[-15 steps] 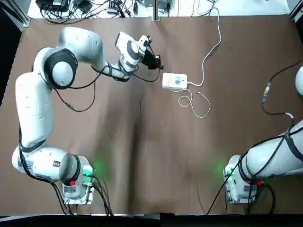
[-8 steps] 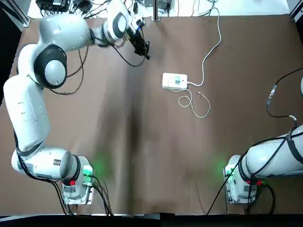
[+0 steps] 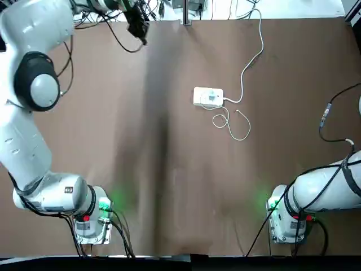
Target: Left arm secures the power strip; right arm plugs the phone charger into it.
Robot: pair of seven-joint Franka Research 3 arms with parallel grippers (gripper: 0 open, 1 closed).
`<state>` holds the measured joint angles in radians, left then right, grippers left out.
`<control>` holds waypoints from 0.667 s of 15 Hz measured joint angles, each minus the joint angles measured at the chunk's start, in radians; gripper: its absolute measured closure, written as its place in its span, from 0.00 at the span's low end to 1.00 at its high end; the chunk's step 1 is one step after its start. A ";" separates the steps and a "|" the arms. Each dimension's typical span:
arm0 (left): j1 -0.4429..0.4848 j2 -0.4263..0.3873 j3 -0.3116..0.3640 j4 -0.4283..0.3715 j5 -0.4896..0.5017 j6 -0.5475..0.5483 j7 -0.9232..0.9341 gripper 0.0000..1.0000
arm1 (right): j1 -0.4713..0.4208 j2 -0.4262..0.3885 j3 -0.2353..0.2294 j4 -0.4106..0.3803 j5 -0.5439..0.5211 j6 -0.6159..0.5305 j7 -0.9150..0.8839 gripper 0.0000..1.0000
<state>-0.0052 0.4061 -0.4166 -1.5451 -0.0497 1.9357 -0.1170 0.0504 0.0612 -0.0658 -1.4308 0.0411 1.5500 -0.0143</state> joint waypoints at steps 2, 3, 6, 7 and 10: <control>0.041 -0.056 0.003 -0.010 0.072 -0.044 -0.032 0.99 | 0.004 -0.027 0.009 -0.045 -0.013 0.027 0.000 0.00; 0.063 -0.076 0.004 -0.013 0.101 -0.061 -0.040 0.99 | 0.004 -0.042 0.010 -0.071 -0.015 0.042 0.004 0.00; 0.138 -0.117 0.007 -0.015 0.145 -0.071 -0.044 0.99 | 0.015 -0.077 0.015 -0.132 -0.016 0.075 0.057 0.00; 0.167 -0.132 0.007 -0.014 0.149 -0.071 -0.040 0.99 | 0.019 -0.081 0.017 -0.137 -0.018 0.076 0.069 0.00; 0.256 -0.197 0.007 -0.012 0.152 -0.078 0.008 0.99 | 0.017 -0.084 0.016 -0.137 -0.022 0.076 0.079 0.00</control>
<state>0.2507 0.2096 -0.4101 -1.5569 0.1024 1.8577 -0.1086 0.0674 -0.0228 -0.0501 -1.5681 0.0188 1.6260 0.0646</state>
